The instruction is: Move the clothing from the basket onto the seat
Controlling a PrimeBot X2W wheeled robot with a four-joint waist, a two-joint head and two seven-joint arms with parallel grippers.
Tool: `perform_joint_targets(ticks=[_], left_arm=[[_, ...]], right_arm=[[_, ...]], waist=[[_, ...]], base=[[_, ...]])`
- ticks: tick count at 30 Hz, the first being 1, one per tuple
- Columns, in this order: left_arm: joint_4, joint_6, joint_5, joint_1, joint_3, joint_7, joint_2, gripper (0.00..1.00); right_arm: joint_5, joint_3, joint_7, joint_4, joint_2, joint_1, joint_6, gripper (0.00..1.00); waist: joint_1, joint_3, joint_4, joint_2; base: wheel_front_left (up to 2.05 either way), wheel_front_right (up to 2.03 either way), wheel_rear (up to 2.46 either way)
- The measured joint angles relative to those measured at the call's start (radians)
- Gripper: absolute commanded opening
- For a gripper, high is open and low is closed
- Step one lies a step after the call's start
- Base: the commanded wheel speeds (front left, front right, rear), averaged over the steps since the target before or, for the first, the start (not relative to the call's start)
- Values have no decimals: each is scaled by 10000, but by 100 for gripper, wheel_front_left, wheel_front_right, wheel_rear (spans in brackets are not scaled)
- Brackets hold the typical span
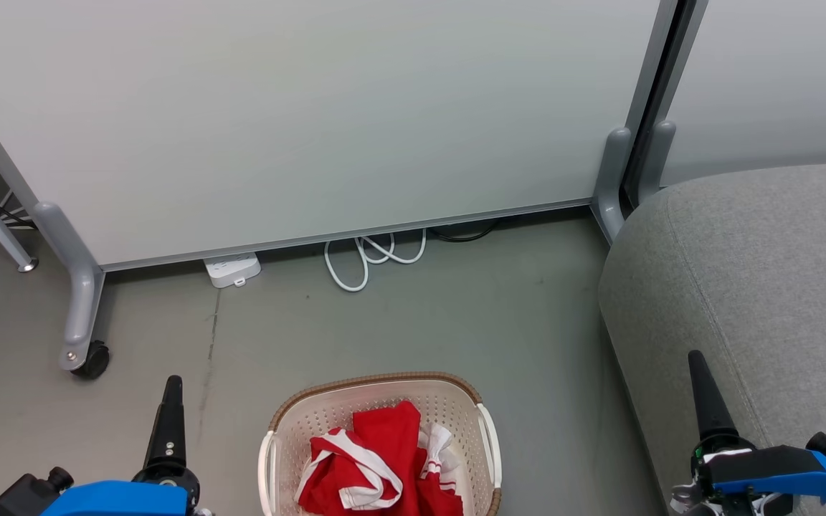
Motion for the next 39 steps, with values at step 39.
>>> perform_joint_targets(ticks=[39], left_arm=[[-433,203,5728,1,-872,-1292,84,100]], right_arm=[[-5774,608,-1014,-522,-12,-1,0,100]], waist=[[0,-65,-83,0]], base=[[0,0,0]])
